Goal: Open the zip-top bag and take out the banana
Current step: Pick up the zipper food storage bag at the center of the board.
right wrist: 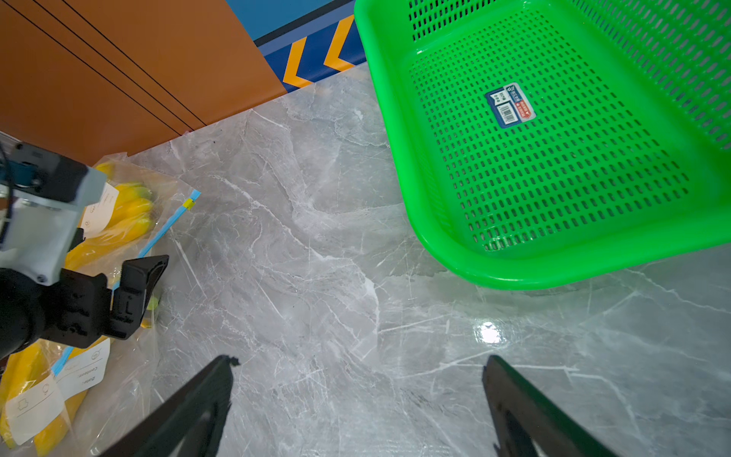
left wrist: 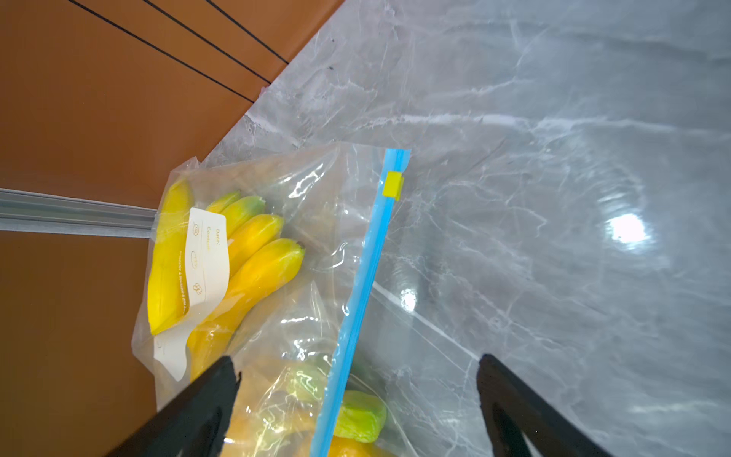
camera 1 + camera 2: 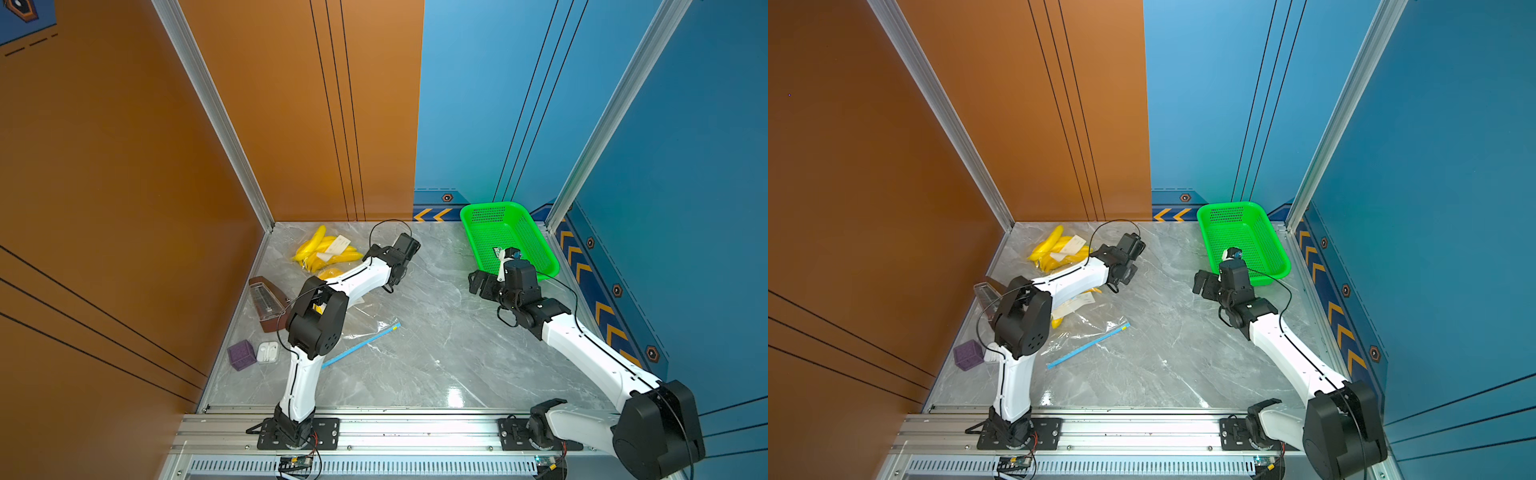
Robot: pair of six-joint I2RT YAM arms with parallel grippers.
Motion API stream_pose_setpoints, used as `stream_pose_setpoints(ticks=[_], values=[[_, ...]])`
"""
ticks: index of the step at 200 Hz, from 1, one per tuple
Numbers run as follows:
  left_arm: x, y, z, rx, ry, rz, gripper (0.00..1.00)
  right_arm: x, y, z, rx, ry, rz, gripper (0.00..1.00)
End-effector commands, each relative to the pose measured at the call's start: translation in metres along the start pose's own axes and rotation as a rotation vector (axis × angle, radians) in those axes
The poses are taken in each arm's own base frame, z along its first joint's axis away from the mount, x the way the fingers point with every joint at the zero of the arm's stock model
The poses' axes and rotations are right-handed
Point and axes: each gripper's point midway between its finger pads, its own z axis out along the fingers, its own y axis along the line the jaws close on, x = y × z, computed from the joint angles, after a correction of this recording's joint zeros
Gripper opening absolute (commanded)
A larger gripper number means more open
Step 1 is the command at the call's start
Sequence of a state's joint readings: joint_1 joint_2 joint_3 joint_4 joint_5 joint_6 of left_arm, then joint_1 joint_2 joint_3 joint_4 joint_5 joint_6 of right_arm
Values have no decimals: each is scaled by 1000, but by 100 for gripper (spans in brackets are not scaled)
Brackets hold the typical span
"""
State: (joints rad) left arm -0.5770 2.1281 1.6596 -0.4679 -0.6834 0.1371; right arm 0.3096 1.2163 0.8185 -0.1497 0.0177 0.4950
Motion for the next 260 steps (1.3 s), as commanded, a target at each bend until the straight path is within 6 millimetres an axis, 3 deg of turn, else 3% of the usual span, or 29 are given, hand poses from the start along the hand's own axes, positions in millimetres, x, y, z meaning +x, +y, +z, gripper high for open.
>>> stream_pose_setpoints(ticks=[1, 22, 106, 140, 163, 209, 260], values=[[7, 18, 5, -113, 76, 126, 91, -8, 7, -11, -28, -23, -10, 100], [9, 17, 19, -142, 107, 159, 87, -10, 7, -17, -30, -41, -7, 100], [14, 21, 43, -181, 148, 176, 38, -9, 0, -29, -23, -59, -5, 100], [10, 34, 44, -209, 146, 150, 15, -10, -2, -35, -17, -67, -7, 100], [-5, 66, 32, -268, 118, 73, 0, -11, -3, -38, -14, -69, -5, 100], [-54, 152, -16, -333, -17, -122, 0, -10, -2, -38, -20, -64, 0, 100], [-125, 211, -78, -395, -203, -166, 0, -10, -3, -40, -17, -65, 4, 100]])
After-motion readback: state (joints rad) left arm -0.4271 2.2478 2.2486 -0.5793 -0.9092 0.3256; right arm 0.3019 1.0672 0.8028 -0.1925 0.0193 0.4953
